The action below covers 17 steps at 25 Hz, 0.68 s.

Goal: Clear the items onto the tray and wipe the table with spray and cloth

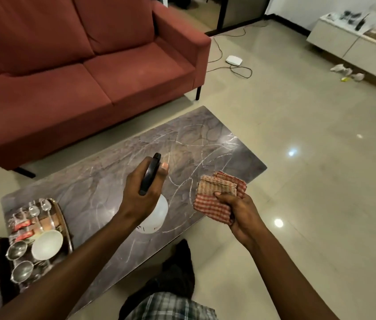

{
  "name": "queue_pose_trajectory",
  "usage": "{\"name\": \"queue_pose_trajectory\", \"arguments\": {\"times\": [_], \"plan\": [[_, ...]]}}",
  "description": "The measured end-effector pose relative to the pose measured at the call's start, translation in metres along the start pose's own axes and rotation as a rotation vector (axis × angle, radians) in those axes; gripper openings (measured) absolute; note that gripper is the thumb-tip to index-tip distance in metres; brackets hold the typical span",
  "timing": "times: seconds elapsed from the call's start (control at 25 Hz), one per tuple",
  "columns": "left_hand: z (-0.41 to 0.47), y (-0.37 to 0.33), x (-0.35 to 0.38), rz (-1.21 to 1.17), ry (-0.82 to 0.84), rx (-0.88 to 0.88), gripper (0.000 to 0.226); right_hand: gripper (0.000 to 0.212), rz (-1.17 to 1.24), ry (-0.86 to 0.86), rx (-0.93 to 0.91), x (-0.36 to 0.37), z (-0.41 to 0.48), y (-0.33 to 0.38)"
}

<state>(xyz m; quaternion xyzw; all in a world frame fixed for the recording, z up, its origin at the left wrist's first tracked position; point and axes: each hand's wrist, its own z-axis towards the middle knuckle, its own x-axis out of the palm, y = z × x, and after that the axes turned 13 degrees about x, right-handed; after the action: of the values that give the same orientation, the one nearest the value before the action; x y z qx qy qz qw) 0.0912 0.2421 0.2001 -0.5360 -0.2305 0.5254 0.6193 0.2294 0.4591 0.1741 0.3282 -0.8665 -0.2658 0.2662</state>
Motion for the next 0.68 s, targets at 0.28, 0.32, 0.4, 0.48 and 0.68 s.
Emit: {"name": "queue_pose_trajectory", "arguments": {"times": [0.28, 0.32, 0.4, 0.48, 0.68], "plan": [[0.125, 0.017, 0.107, 0.007, 0.002, -0.058, 0.03, 0.031, -0.005, -0.04, 0.029, -0.042, 0.099, 0.138], [0.142, 0.017, 0.119, 0.006, -0.003, -0.054, 0.031, 0.032, -0.018, -0.04, 0.027, -0.045, 0.114, 0.158], [0.171, 0.017, 0.14, 0.023, -0.015, -0.066, 0.034, 0.038, -0.054, -0.057, 0.019, -0.053, 0.145, 0.192], [0.2, 0.021, 0.162, 0.032, -0.043, -0.084, 0.037, 0.042, -0.085, -0.036, 0.03, -0.064, 0.181, 0.223], [0.262, 0.055, 0.218, 0.117, -0.101, -0.188, 0.046, 0.036, -0.312, -0.004, 0.072, -0.092, 0.284, 0.279]]}}
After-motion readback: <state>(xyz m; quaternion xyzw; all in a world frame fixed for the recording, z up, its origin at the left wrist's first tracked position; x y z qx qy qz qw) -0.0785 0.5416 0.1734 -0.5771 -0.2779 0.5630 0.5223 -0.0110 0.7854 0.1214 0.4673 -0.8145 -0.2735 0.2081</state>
